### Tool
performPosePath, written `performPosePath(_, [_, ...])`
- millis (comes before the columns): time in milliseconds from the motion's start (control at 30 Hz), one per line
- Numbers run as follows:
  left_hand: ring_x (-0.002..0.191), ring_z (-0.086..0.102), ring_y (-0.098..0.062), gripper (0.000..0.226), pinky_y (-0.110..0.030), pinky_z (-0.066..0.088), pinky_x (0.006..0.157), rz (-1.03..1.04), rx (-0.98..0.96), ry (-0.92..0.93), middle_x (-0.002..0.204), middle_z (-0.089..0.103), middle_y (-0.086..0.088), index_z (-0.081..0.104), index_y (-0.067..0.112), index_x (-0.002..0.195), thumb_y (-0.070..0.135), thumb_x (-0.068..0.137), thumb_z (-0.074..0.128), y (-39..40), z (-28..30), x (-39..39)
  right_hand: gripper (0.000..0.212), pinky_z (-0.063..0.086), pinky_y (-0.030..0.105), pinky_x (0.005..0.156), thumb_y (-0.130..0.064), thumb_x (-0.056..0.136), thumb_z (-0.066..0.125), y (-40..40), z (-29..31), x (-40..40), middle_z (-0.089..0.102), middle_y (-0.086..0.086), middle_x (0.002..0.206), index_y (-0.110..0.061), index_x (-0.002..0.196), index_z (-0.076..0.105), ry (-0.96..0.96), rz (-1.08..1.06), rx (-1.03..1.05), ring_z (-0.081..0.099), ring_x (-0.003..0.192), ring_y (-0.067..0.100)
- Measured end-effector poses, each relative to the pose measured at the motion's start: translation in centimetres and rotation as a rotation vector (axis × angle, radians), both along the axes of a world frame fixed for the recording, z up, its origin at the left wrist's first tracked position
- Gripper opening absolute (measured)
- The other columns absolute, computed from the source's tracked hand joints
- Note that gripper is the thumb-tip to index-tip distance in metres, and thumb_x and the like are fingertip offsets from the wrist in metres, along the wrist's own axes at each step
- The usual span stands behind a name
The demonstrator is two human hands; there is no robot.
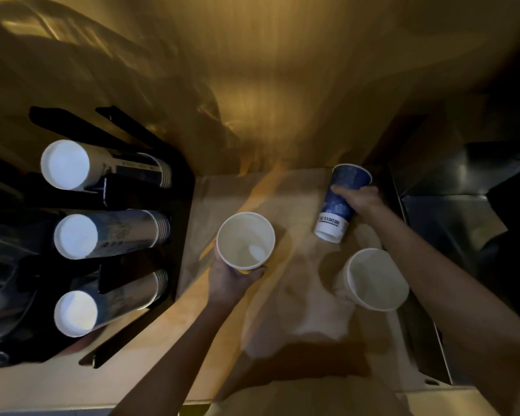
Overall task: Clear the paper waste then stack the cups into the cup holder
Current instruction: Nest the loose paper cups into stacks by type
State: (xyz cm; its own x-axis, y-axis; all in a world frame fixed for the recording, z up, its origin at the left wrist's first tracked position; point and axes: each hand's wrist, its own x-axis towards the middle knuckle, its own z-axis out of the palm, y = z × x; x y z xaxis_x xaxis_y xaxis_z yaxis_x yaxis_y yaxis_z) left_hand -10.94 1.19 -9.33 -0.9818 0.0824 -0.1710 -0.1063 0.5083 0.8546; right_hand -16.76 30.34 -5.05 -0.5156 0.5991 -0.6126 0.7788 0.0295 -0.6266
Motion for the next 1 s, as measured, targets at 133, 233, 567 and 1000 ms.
performPosePath(133, [0.116, 0.054, -0.022, 0.087, -0.03, 0.045, 0.094, -0.018, -0.024, 0.012, 0.123, 0.061, -0.011, 0.046, -0.002, 0.126, 0.016, 0.052, 0.088, 0.0, 0.2, 0.0, 0.074, 0.044, 0.055, 0.1, -0.019, 0.073, 0.076, -0.4, -1.2, 0.1, 0.05, 0.021, 0.135, -0.003, 0.133, 0.036, 0.049, -0.036, -0.219, 0.054, 0.116, 0.038])
performPosePath(233, [0.115, 0.054, -0.022, 0.088, -0.035, 0.046, 0.096, -0.005, -0.02, 0.01, 0.122, 0.061, -0.011, 0.045, -0.001, 0.126, 0.016, 0.051, 0.089, 0.1, 0.3, 0.0, 0.059, 0.049, 0.052, 0.092, -0.016, 0.075, 0.074, -0.4, -0.3, 0.4, 0.059, 0.017, 0.122, -0.006, 0.126, 0.044, 0.101, -0.122, -0.482, 0.06, 0.106, 0.033])
performPosePath(567, [0.111, 0.051, -0.012, 0.089, -0.012, 0.036, 0.086, 0.006, 0.018, 0.009, 0.122, 0.059, -0.006, 0.044, 0.002, 0.128, 0.017, 0.052, 0.088, 0.3, 0.2, 0.3, 0.056, 0.06, 0.033, 0.074, -0.009, 0.062, 0.072, -6.2, 10.1, 1.8, 0.071, 0.006, 0.097, -0.006, 0.115, 0.055, 0.636, 0.151, -0.856, 0.069, 0.086, 0.019])
performPosePath(1000, [0.117, 0.054, -0.02, 0.094, -0.023, 0.045, 0.091, -0.034, 0.037, 0.055, 0.129, 0.056, -0.01, 0.036, 0.007, 0.134, 0.022, 0.056, 0.087, 0.5, 0.6, 0.4, 0.091, 0.044, 0.032, 0.096, -0.023, 0.055, 0.087, -13.1, 6.0, 6.1, 0.045, -0.004, 0.121, -0.018, 0.13, 0.034, 0.644, 0.853, 0.1, 0.044, 0.118, 0.015])
